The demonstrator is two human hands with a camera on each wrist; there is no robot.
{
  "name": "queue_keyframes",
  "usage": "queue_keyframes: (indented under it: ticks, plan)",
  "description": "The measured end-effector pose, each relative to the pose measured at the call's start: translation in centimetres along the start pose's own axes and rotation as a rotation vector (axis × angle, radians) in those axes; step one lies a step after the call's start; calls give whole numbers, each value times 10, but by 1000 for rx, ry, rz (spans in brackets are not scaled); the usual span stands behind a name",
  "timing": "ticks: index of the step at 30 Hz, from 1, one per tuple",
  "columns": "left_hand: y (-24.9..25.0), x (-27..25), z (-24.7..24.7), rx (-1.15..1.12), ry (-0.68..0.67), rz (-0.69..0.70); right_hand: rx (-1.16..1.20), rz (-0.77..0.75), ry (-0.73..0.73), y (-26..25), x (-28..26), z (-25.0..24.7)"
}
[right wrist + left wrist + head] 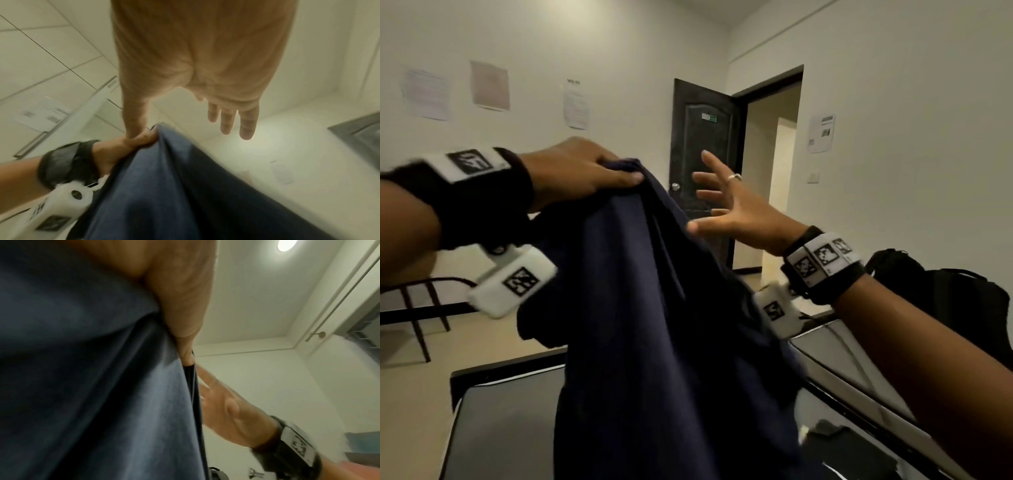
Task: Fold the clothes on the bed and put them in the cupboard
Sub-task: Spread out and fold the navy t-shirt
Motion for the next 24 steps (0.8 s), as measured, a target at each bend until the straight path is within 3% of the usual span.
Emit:
queue_keyframes:
  ticks: [2,4,6,9,11,13,16,18,20,22,24]
  plan:
    - [22,5,31,53,-101,43,70,-74,18,-23,18,28]
    - [28,6,50,-37,-195,51,49,-61,26,-31,27,42]
    - [16,1,53,-94,-305,-27,-28,-49,6,-28,27,45]
    - [-20,-16,52,15,-495,-204,140,13,75,-17,12,34]
    - [-36,-21,52,188,-455,-261,251,-11,89,-20,1,29]
    - [-37,-21,50,181,-309,-244,287,-22,107,-19,-6,22]
    - [-24,-19,43,-222,-76,-114,155,54,146,-6,-15,18]
    - [-13,-18,44,-421,9,-31,-56,153,33,3,-16,27]
    - [-6,-16,54,-503,32,20,-65,123,-16,-1,-16,34]
    - [-1,-10,71,-474,0,32,85,-42,42,-18,-13,37]
    - [4,-7,85,-438,-52,27,175,-102,22,-30,-6,43]
Point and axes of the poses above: each hand's wrist, its own x-axis towards the middle knuckle, its own z-axis out of the palm, y = z × x, the point moved 5 cm from there along x, towards the middle knuckle, and after that the axes turned 15 degrees about -y, right-handed, at the moved point
